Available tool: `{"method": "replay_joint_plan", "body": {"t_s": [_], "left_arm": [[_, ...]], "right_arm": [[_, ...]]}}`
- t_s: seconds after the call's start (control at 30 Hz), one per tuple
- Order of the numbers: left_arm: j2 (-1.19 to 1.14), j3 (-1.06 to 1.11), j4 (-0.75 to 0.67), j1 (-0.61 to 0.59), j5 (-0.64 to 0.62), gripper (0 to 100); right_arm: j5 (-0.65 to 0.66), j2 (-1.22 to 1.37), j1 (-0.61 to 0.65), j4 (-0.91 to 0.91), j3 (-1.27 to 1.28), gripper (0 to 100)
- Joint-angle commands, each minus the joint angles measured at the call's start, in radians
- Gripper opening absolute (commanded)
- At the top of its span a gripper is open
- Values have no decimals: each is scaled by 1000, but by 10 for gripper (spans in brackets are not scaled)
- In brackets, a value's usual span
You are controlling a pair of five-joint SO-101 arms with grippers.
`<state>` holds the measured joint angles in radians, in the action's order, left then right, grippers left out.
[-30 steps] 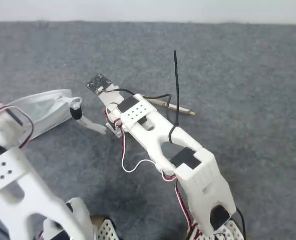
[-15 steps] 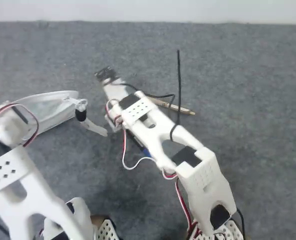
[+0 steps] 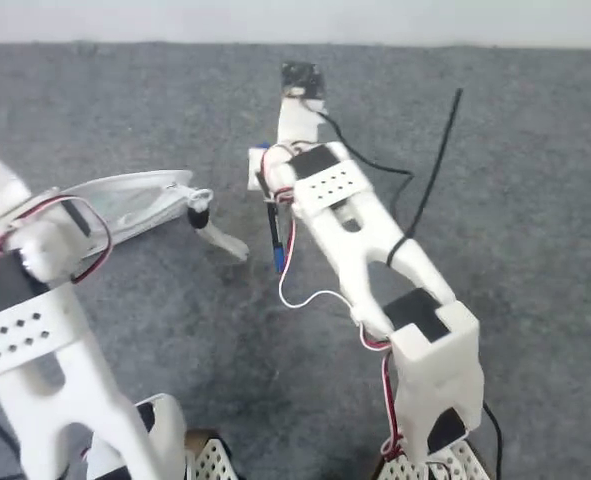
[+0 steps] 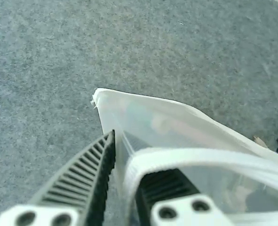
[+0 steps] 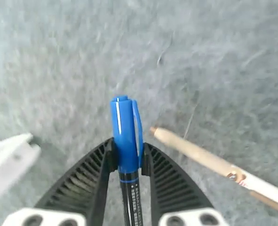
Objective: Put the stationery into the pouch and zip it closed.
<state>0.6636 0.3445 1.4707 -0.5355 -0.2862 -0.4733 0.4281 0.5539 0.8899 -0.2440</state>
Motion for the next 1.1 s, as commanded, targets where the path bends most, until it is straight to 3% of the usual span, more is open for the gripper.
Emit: {"method": "replay_joint_plan", "body": {"t_s": [0.0,0.33,0.8,1.07], "left_arm": [[2,-64,-23,77,-15,11],[-5,-84,-23,176,-17,11],[0,-48,-31,176,-17,11],[0,-50,-31,180,-17,11]], "right_arm": [[-20,-136,-33,-7,-51,6],[-21,-380,-47,-36,135,6],[-20,-831,-39,-576,729,6],[-15,-1107,-4,-699,933,6]]}}
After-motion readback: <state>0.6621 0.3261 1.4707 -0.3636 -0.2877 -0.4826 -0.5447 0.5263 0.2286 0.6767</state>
